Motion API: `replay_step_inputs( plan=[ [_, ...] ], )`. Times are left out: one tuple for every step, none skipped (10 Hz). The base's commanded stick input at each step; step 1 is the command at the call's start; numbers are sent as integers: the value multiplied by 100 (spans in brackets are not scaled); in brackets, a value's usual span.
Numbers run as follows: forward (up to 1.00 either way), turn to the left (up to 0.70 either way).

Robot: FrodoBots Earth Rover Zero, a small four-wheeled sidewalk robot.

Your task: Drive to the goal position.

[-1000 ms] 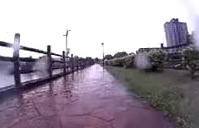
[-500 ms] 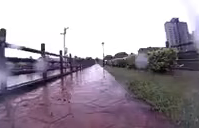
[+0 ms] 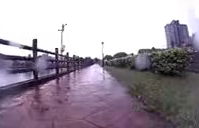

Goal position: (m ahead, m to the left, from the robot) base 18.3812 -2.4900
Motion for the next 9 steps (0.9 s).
replay_step_inputs(
  plan=[
    [100, 0],
    [100, 0],
    [100, 0],
    [100, 0],
    [100, 0],
    [100, 0],
    [100, 0],
    [100, 5],
    [100, 26]
  ],
)
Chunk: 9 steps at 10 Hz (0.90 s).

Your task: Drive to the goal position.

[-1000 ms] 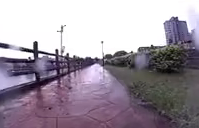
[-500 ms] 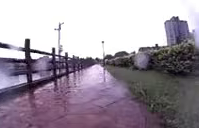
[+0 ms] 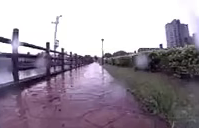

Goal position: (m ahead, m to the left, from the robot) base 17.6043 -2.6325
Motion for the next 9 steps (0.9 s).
replay_step_inputs(
  plan=[
    [100, 32],
    [100, 8],
    [100, 0],
    [100, 0],
    [100, 0],
    [100, 0],
    [100, 0],
    [100, 0],
    [100, 0]
  ],
)
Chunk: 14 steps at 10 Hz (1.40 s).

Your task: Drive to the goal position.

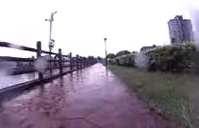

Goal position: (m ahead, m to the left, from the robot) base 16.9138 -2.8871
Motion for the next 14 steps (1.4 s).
replay_step_inputs(
  plan=[
    [100, 0],
    [100, 0],
    [100, 0],
    [100, 0],
    [100, 0],
    [100, 0],
    [100, 0],
    [100, 0],
    [100, 0],
    [100, 0],
    [100, 0],
    [100, 0],
    [100, 0],
    [100, 0]
  ],
)
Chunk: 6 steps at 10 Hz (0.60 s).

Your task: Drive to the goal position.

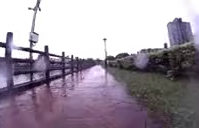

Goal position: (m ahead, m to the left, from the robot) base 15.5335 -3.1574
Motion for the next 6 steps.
replay_step_inputs(
  plan=[
    [100, 9],
    [100, 24],
    [100, 34],
    [100, 35],
    [100, 35],
    [100, 32]
  ],
)
